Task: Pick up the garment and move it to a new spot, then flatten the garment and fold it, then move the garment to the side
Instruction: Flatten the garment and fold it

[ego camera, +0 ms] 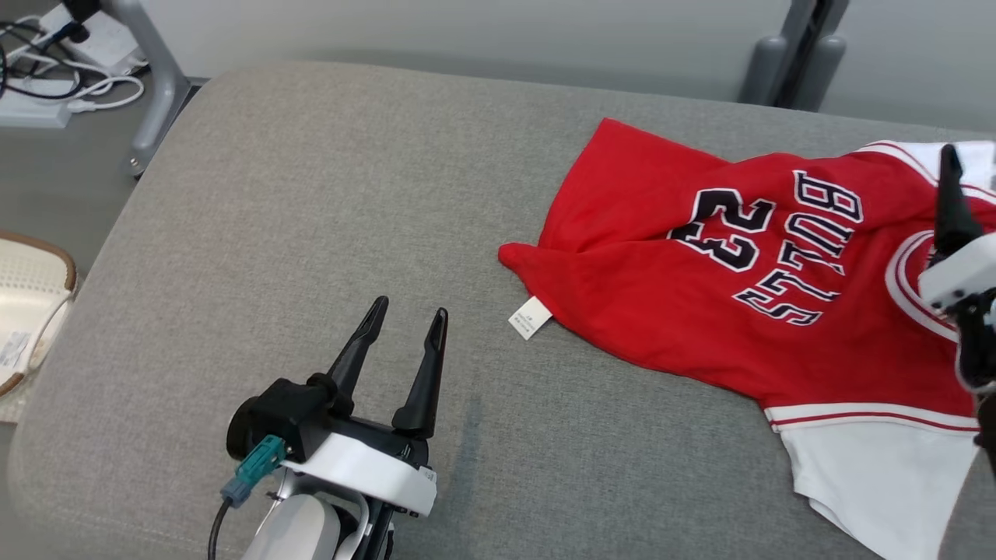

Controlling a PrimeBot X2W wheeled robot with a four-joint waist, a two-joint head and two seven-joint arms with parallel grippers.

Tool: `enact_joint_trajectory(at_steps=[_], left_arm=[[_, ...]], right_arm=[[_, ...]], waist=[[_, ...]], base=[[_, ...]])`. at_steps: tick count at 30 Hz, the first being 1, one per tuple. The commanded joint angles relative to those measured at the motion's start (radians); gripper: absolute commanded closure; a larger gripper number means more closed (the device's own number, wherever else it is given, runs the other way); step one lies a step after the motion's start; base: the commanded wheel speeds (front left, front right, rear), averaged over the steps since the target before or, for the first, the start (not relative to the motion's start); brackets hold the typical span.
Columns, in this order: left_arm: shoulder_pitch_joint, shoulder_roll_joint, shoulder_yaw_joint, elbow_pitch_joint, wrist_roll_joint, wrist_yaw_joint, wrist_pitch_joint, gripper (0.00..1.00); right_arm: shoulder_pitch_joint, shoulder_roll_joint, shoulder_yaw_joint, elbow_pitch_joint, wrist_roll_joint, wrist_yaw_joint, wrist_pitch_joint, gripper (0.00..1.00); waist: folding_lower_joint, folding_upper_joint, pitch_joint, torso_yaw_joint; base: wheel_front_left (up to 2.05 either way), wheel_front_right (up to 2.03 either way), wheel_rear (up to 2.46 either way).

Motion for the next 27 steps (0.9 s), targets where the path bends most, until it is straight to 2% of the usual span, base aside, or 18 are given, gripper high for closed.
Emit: enact_joint_trajectory(at_steps=[1, 7, 12, 19, 27], left_arm=[[0.015, 0.005, 0.012, 0.004, 0.006, -0.005, -0.003, 0.0], [0.042, 0.005, 0.049, 0.011, -0.002, -0.01, -0.003, 0.0], [0.068, 0.005, 0.073, 0.015, -0.004, -0.012, -0.003, 0.0], [0.092, 0.005, 0.088, 0.02, 0.001, -0.018, -0.003, 0.0], [0.096, 0.005, 0.095, 0.028, 0.01, -0.026, -0.003, 0.0]], right_arm=[[0.059, 0.015, 0.0, -0.047, 0.013, 0.0, -0.004, 0.0], [0.268, 0.064, 0.006, -0.226, 0.003, 0.0, -0.004, 0.0], [0.429, 0.113, -0.044, -0.335, -0.002, 0.0, -0.004, 0.0], [0.575, 0.174, -0.095, -0.369, -0.029, 0.0, -0.004, 0.0], [0.623, 0.179, -0.088, -0.377, -0.045, 0.0, -0.004, 0.0]], waist=[[0.0, 0.0, -0.043, -0.049], [0.0, 0.0, -0.089, -0.105], [0.0, 0.0, -0.12, -0.135], [0.0, 0.0, -0.137, -0.155], [0.0, 0.0, -0.144, -0.167]], base=[[0.0, 0.0, 0.0], [0.0, 0.0, 0.0], [0.0, 0.0, 0.0], [0.0, 0.0, 0.0], [0.0, 0.0, 0.0]])
